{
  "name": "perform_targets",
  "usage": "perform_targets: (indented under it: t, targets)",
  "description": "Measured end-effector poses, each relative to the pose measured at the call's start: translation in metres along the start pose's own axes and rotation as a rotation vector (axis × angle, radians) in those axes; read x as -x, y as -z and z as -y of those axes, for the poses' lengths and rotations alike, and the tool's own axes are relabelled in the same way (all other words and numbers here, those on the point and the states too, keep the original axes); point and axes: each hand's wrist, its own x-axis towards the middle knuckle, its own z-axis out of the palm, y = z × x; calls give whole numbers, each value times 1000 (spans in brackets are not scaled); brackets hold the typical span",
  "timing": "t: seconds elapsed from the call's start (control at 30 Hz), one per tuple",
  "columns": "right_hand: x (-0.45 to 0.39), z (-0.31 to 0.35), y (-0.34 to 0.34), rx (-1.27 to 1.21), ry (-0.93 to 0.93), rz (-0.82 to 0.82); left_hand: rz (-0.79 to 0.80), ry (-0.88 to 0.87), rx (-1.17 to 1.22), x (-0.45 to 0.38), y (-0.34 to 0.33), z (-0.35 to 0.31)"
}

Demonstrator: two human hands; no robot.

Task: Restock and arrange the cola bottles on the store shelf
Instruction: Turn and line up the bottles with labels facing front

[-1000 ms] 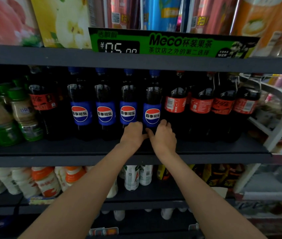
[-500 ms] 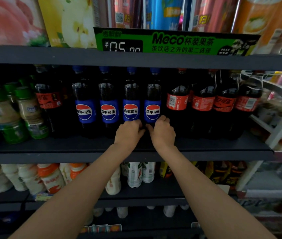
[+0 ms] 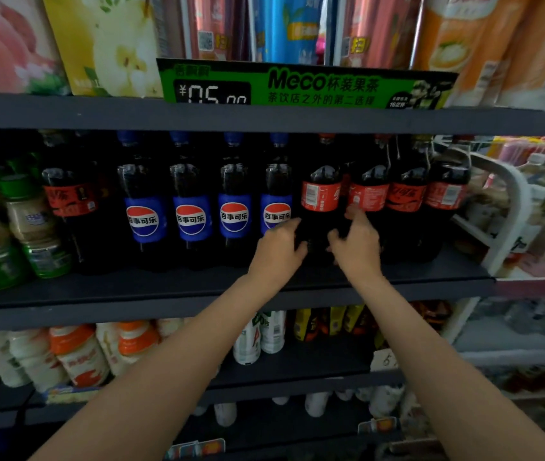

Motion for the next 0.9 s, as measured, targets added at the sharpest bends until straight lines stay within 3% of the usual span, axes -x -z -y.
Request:
perform_targets:
  t: [0.1, 0.2, 0.27, 0.43, 0.67, 0.77, 0.9]
  targets:
    - [-5, -3, -4, -22, -108, 311, 92, 44, 76, -3, -11, -7]
    - [-9, -2, -8, -172, -291, 474, 112, 116, 145, -9, -14, -8]
    - [-9, -6, -12, -196, -321, 487, 118, 155, 216, -13, -18, -10]
    - [-7, -19, -10, -113, -195, 516, 19, 346, 315, -24, -27, -18]
    - [-12, -35, 4, -65, -65, 557, -63, 372, 85, -21, -33, -22]
    - [-13, -34, 2, -172, -103, 624, -236, 417, 74, -14, -34, -27]
    - [-15, -29, -2, -294, -170, 709, -220, 402, 110, -8, -35, -33]
